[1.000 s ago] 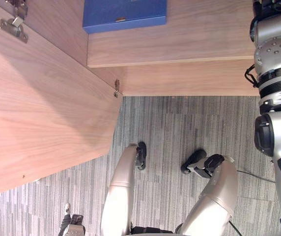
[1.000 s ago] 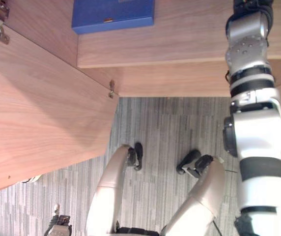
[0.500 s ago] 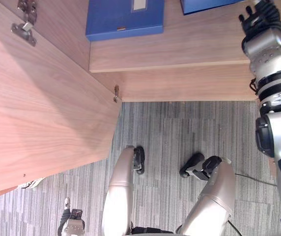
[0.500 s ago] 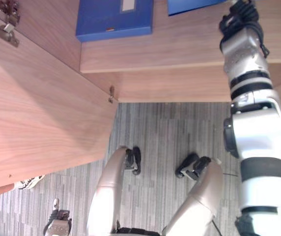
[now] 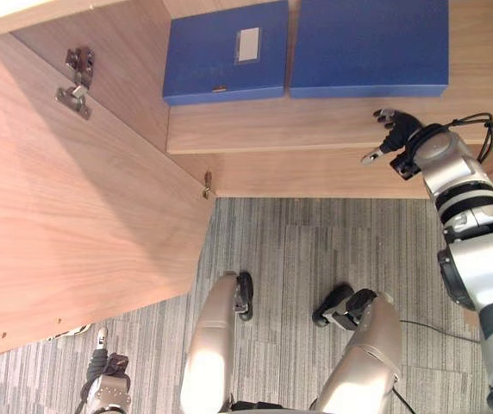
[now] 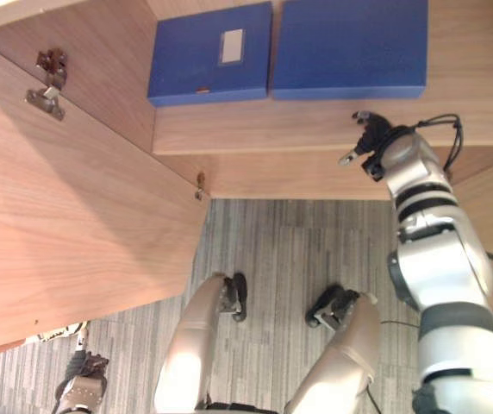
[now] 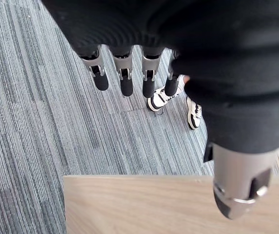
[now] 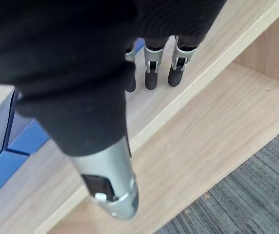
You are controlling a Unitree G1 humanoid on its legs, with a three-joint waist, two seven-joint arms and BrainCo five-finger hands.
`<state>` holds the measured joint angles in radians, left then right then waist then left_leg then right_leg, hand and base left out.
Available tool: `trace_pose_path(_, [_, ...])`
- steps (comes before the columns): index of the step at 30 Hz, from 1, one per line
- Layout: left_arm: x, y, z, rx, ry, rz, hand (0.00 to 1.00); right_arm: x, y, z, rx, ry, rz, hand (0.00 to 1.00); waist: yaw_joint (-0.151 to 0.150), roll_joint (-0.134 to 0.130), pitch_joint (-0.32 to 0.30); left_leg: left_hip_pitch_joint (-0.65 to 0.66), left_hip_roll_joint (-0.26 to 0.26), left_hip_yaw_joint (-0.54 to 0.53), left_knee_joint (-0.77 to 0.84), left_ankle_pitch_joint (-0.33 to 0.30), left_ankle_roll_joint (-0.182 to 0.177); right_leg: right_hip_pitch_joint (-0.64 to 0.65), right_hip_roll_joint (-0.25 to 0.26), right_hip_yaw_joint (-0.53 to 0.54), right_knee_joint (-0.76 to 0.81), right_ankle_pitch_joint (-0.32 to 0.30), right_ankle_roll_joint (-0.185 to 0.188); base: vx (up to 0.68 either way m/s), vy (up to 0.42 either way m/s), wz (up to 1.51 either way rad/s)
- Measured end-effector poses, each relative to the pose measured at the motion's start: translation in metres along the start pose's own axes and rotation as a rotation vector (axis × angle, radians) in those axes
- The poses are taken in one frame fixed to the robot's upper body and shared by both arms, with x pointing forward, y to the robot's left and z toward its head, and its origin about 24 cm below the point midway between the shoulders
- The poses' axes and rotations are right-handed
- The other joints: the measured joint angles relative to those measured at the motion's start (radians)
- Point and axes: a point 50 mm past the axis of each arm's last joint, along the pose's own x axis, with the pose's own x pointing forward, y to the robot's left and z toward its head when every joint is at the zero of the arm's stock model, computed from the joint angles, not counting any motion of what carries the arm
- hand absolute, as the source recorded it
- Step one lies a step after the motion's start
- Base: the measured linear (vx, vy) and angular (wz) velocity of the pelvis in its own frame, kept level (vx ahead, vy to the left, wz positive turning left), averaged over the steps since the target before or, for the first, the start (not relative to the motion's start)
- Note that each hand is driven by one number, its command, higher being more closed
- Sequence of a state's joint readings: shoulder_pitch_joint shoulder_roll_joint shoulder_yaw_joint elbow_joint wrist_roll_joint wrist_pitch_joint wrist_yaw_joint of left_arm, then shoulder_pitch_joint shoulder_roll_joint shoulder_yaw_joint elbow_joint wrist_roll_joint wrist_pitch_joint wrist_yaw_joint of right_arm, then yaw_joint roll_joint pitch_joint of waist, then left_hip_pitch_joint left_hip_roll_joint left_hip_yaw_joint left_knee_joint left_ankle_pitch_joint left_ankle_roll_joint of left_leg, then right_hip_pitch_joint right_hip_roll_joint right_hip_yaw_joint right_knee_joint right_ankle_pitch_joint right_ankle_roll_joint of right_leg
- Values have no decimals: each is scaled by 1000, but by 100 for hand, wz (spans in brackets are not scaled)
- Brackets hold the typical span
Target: Walk over to the cabinet, pick up the folder, carry it to the office cabinet, place the folder inside the office cabinet, then close the office cabinet door
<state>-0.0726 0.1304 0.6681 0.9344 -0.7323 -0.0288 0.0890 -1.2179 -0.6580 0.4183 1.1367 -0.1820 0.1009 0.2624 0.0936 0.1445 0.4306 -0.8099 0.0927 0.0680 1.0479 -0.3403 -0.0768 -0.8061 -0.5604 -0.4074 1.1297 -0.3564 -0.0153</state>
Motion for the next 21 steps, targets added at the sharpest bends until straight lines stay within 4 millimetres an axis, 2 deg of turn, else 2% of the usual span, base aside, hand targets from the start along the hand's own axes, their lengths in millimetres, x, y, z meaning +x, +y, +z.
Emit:
trace_pose_path(4, [0, 1, 1, 2, 1, -14, 0, 2, 15, -4, -60, 9, 74, 0, 4, -6, -3, 37, 17, 5, -23, 0, -1, 40, 20, -14, -30, 5, -7, 20, -32, -10])
trace_pose_path(8, [0, 3, -1, 9, 10, -15, 0, 5, 51, -13, -71, 29, 178, 0, 4, -22, -10, 101, 31, 8, -67, 3, -10, 104, 42, -34, -71, 7, -8, 35, -55, -7])
trace_pose_path(10, [0, 2, -1, 13, 11, -20, 0, 4, 82, -27, -55, 57, 259, 0, 4, -31, -14, 141, 41, 10, -105, 13, -15, 153, 56, -54, -110, 15, -7, 67, -53, -1])
trace_pose_path(12, [0, -3, -3, 37, 21, -37, 0, -3, 139, -48, 21, 106, 387, 0, 3, -42, -17, 219, 54, 12, -184, 35, -23, 242, 84, -92, -188, 35, -2, 103, -31, 2])
trace_pose_path(14, [0, -7, -5, 56, 25, -52, 0, -14, 185, -59, 112, 134, 484, 0, 3, -58, -24, 286, 57, 17, -266, 66, -30, 309, 108, -116, -263, 58, 3, 98, -20, 2])
trace_pose_path(15, [0, -9, -7, 67, 29, -58, 0, -19, 200, -61, 138, 143, 516, 0, 4, -64, -28, 309, 59, 22, -296, 76, -31, 332, 116, -124, -290, 67, 3, 96, -25, -2])
trace_pose_path(17, [-1, -15, -11, 142, 35, -79, 0, -41, 259, -62, 191, 153, 612, 0, 3, -89, -42, 410, 70, 35, -425, 122, -39, 425, 170, -151, -419, 112, 9, 127, -43, -11])
trace_pose_path(18, [-1, -16, -12, 157, 35, -82, 0, -48, 272, -63, 203, 161, 628, 0, 0, -95, -45, 437, 74, 37, -462, 136, -41, 451, 187, -159, -458, 127, 11, 123, -55, -13])
trace_pose_path(20, [-2, -14, -16, 210, 32, -66, 0, -76, 311, -83, 287, 243, 625, 0, 1, -124, -100, 519, 89, 51, -603, 191, -52, 528, 260, -178, -620, 194, 20, 158, -43, -14])
trace_pose_path(21, [-3, -10, -19, 231, 29, -47, 0, -90, 320, -101, 359, 317, 581, 0, -9, -134, -130, 559, 90, 53, -675, 220, -53, 569, 292, -192, -709, 232, 24, 163, -10, -9])
